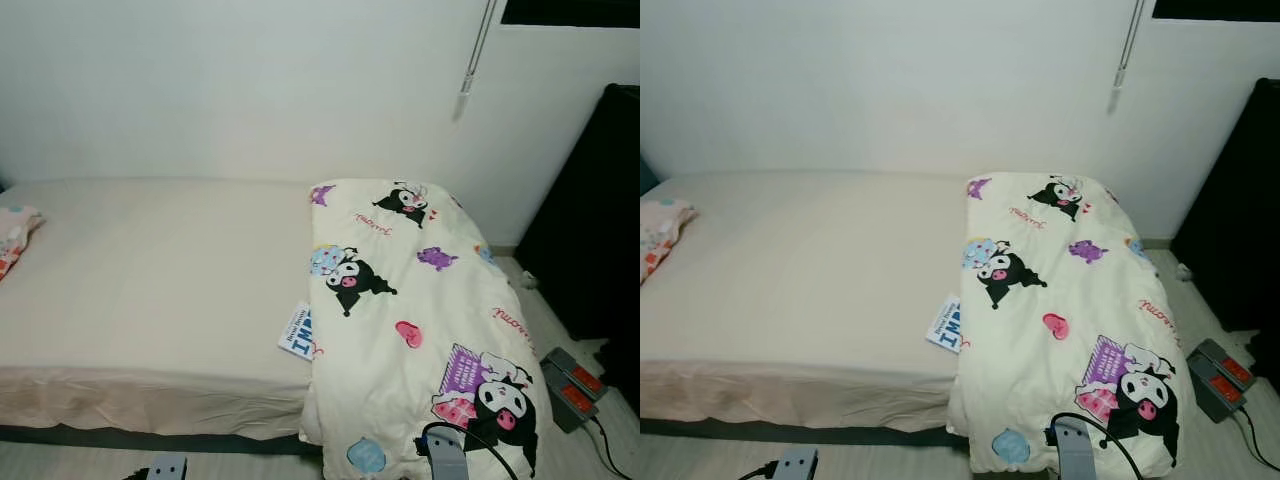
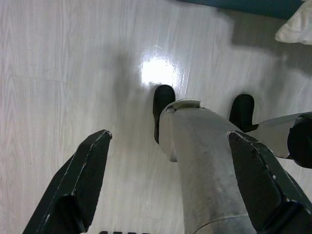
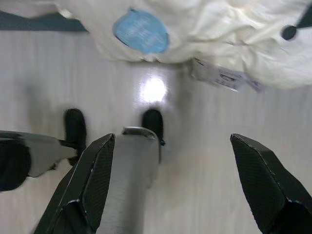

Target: Clean up the room

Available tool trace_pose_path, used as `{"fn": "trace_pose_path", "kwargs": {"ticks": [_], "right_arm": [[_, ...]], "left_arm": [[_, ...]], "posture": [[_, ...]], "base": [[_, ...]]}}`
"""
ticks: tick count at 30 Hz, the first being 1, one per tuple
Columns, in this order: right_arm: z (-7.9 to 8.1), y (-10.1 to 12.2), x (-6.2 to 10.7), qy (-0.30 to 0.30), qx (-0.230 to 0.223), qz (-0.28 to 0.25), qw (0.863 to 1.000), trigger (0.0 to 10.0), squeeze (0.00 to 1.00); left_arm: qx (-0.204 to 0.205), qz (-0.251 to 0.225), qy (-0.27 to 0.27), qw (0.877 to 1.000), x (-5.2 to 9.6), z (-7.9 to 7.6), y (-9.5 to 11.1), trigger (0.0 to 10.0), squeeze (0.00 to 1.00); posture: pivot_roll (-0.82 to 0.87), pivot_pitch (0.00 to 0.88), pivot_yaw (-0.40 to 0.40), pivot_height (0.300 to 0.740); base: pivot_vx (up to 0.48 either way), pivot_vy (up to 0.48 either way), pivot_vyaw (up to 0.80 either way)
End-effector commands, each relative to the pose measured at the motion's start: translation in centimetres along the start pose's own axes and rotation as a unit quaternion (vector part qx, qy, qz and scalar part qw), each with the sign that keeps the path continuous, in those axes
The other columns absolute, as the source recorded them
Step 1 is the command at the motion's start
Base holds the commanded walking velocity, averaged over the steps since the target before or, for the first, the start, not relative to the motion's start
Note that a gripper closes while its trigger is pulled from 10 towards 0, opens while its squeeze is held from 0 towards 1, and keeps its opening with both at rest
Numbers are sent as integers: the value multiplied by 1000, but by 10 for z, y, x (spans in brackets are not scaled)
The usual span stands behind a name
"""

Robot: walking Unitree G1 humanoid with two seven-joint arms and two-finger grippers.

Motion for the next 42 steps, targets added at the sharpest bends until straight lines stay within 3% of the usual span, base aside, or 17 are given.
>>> {"fn": "trace_pose_path", "kwargs": {"ticks": [1,5,7,12,21,30,37,42], "right_arm": [[8,6,0,29,-20,-22,999,10000,0],[15,10,-1,55,-23,-34,998,10000,0],[22,11,-1,72,11,-30,997,10000,0],[26,10,-1,82,42,-23,995,10000,0],[26,0,-1,79,34,1,996,10000,0],[14,-1,-1,35,-5,3,999,10000,0],[12,-1,-1,27,-6,4,1000,10000,0],[7,-3,-1,16,-10,8,1000,10000,0]], "left_arm": [[-2,-1,5,1000,1,4,-1,10000,0],[-1,1,5,1000,1,4,-1,10000,0],[-1,1,4,1000,1,3,-2,10000,0],[6,1,5,1000,1,2,-2,10000,0],[3,4,2,1000,0,1,-3,10000,0],[4,7,4,1000,0,1,-2,10000,0],[8,9,5,1000,0,1,-2,10000,0],[10,15,4,1000,0,0,-3,10000,0]], "posture": [[-22,0,-3,740],[-25,0,-3,740],[-24,0,-5,740],[-21,0,-8,740],[-27,0,-3,740],[-32,0,-1,740],[-32,0,0,740],[-33,0,0,740]], "base": [[480,0,0],[480,0,0],[480,0,797],[211,0,796],[0,0,88],[0,0,0],[0,0,0],[-480,0,0]]}}
Point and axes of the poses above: a point about 5 cm out from each wrist's last joint towards the gripper, its own x axis pointing back from the gripper into the wrist, its own y axis along the axis of the wrist's last joint, z = x × y, the point moved 2 cm from there along -x, pointing out of the wrist towards the gripper, and after that the axes turned 10 degrees about -x, right-handed, at the moved point
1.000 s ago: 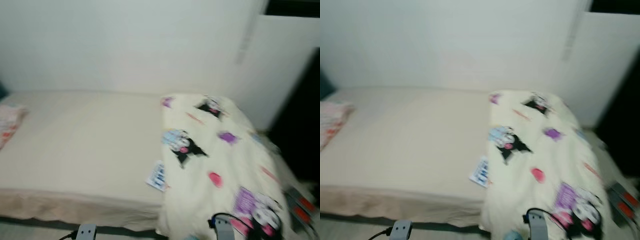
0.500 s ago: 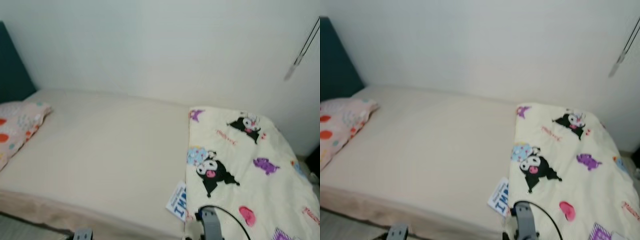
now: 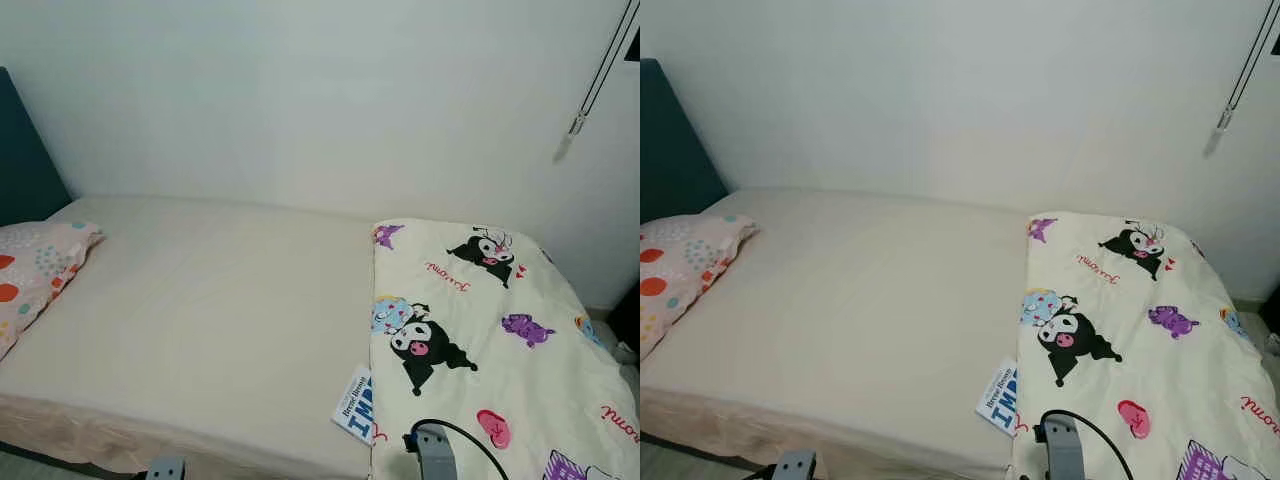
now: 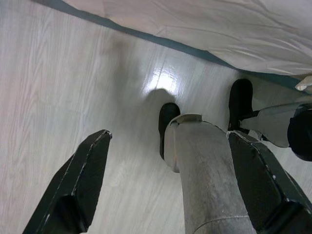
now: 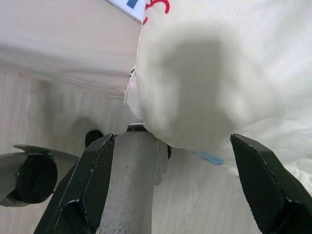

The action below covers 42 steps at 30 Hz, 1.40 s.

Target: Clean up the room

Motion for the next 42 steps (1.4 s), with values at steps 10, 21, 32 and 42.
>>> {"fn": "trace_pose_path", "kwargs": {"ticks": [10,21,32,42], "right_arm": [[-3,-9,1,-11,-11,15,1000,10000,0],[-6,-5,1,-23,-20,7,1000,10000,0],[-9,1,1,-29,-24,-2,999,10000,0],[-2,46,-1,-10,-97,-72,993,10000,0]], "left_arm": [[3,3,5,1000,0,1,0,10000,0],[-14,6,11,1000,0,4,0,10000,0],[-46,12,12,999,1,6,-1,10000,0],[-35,13,23,999,1,8,-2,10000,0]], "posture": [[-32,0,0,740],[-31,0,-4,740],[-30,0,-6,740],[-36,0,0,740]], "base": [[-453,0,0],[-30,0,0],[0,-213,0],[0,-142,0]]}}
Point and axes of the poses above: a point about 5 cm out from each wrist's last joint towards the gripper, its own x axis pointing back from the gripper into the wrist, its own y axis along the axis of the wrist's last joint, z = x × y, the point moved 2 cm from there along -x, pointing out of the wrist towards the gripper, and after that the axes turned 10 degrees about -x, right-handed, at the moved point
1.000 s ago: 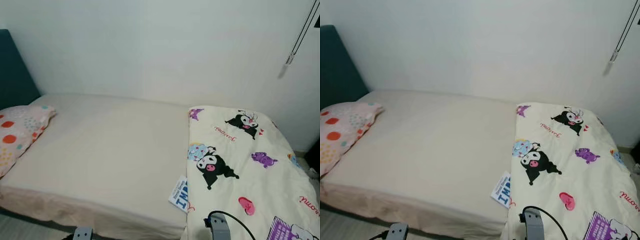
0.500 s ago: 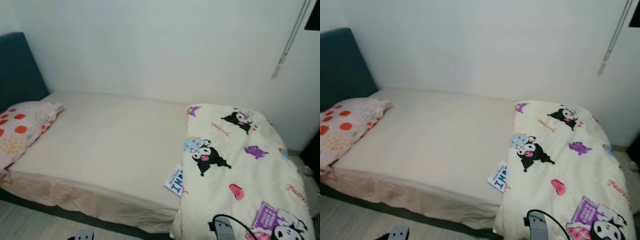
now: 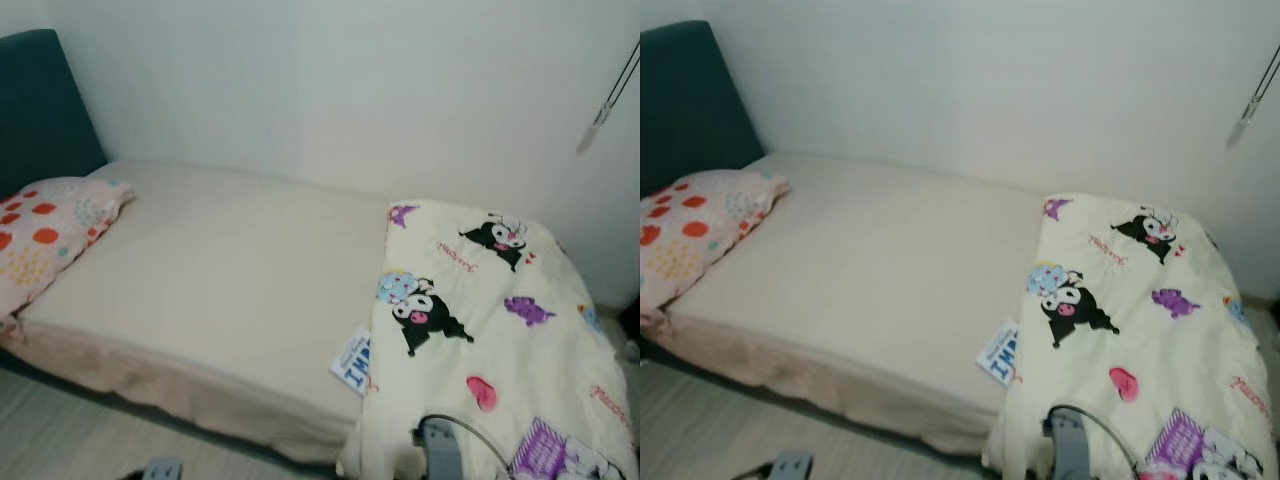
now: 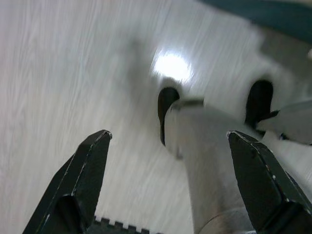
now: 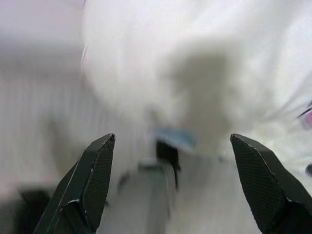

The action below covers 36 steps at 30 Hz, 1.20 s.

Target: Clean up the room

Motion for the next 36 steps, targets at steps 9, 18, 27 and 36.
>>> {"fn": "trace_pose_path", "kwargs": {"ticks": [9,18,27,36], "right_arm": [[38,69,-2,82,-91,-91,988,10000,0],[69,97,2,155,-79,-121,977,10000,0],[80,105,3,154,1,-130,979,10000,0],[76,128,7,131,54,-158,977,10000,0]], "left_arm": [[22,-44,22,999,-1,10,24,10000,0],[82,-126,17,989,0,17,68,10000,0],[98,-157,9,983,2,20,85,10000,0],[105,-125,11,986,1,19,62,10000,0]], "posture": [[-26,0,-9,715],[-14,0,-21,695],[-17,0,-19,665],[-14,0,-24,630]], "base": [[0,0,0],[0,0,0],[0,0,0],[0,0,0]]}}
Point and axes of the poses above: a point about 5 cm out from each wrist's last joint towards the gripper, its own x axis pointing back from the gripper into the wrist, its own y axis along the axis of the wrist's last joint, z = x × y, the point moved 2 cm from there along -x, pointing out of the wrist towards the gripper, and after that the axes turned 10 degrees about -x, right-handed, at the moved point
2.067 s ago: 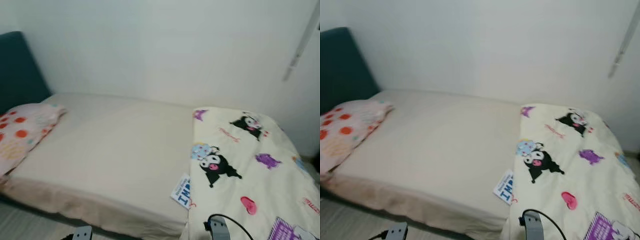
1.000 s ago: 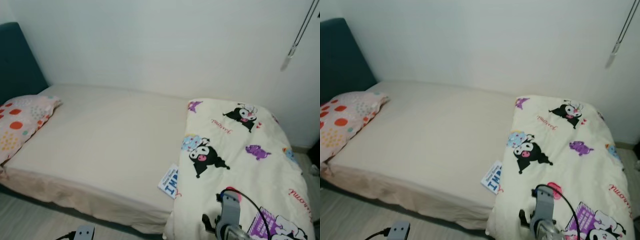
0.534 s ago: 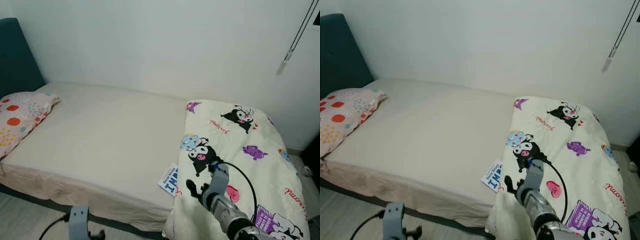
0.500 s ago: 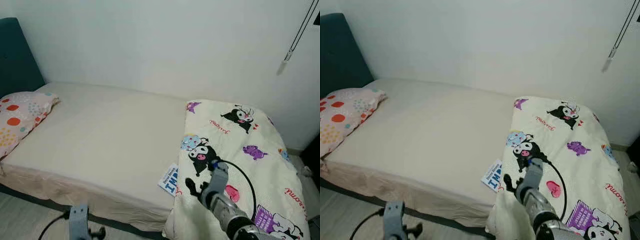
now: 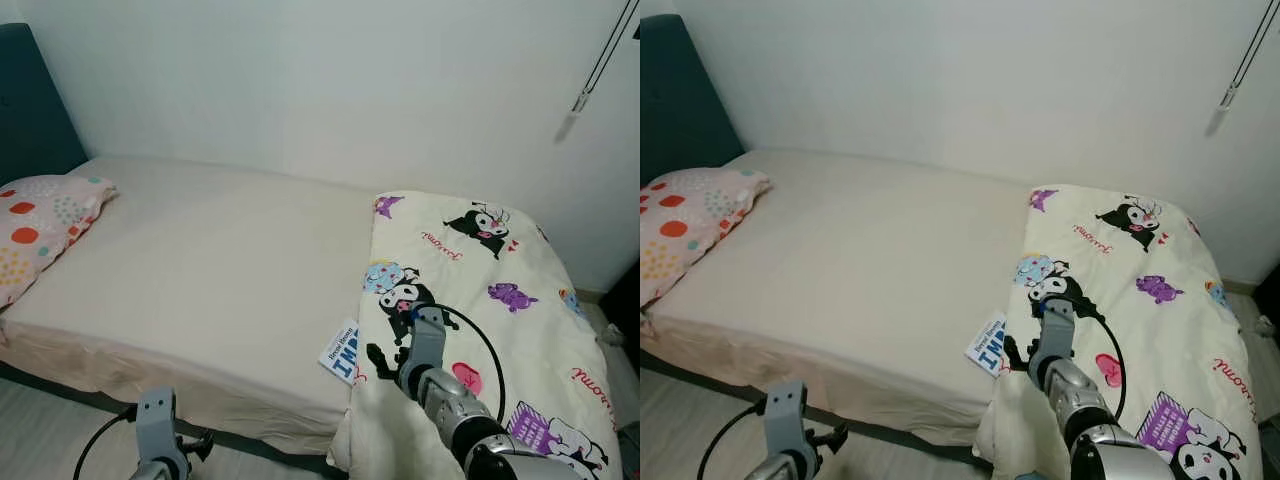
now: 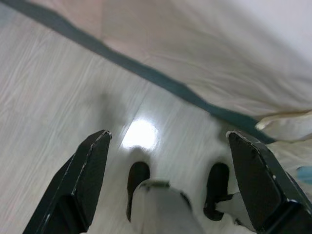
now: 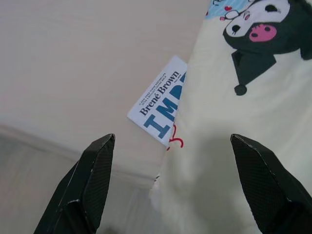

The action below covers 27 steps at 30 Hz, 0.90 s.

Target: Clean up the room

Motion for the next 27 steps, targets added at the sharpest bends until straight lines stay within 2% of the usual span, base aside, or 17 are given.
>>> {"fn": "trace_pose_path", "kwargs": {"ticks": [1,4,7,9,12,14,16,18,20,23,26,27], "right_arm": [[-1,5,0,-2,13,-5,1000,10000,0],[0,10,-1,-1,17,-11,1000,10000,0],[2,16,-2,-1,52,-17,999,10000,0],[2,16,-2,-1,52,-17,999,10000,0],[6,23,-3,2,127,-19,992,10000,0],[9,27,-4,4,159,-22,987,10000,0],[9,29,-4,4,167,-23,986,10000,0],[10,34,-5,4,194,-27,981,10000,0],[12,47,-5,3,227,-40,973,10000,0],[12,52,-5,1,241,-47,969,10000,0],[15,71,-5,-1,269,-71,961,10000,0],[15,71,-5,-1,269,-71,961,10000,0]], "left_arm": [[3,21,6,1000,4,6,-13,10000,0],[4,22,7,1000,4,6,-15,10000,0],[10,16,6,1000,3,5,-12,10000,0],[10,16,6,1000,3,5,-12,10000,0],[20,-12,0,1000,0,4,3,10000,0],[27,-30,-5,999,-1,2,12,10000,0],[30,-37,-8,999,-2,2,16,10000,0],[33,-59,-18,998,-3,0,27,10000,0],[40,-99,-33,994,-5,-1,48,10000,0],[44,-113,-38,992,-5,-2,54,10000,0],[49,-148,-47,987,-4,0,69,10000,0],[49,-148,-47,987,-4,0,69,10000,0]], "posture": [[-14,0,-24,630],[-14,0,-24,620],[-8,0,-27,605],[-8,0,-27,605],[-4,0,-26,590],[-1,0,-27,580],[-1,0,-27,575],[2,0,-29,565],[16,0,-32,550],[16,0,-32,540],[40,0,-34,520],[40,0,-34,520]], "base": [[0,0,0],[0,0,0],[0,0,0],[0,0,0],[0,0,0],[0,0,0],[0,0,0],[0,0,0],[0,0,0],[0,0,0],[0,0,0],[0,0,0]]}}
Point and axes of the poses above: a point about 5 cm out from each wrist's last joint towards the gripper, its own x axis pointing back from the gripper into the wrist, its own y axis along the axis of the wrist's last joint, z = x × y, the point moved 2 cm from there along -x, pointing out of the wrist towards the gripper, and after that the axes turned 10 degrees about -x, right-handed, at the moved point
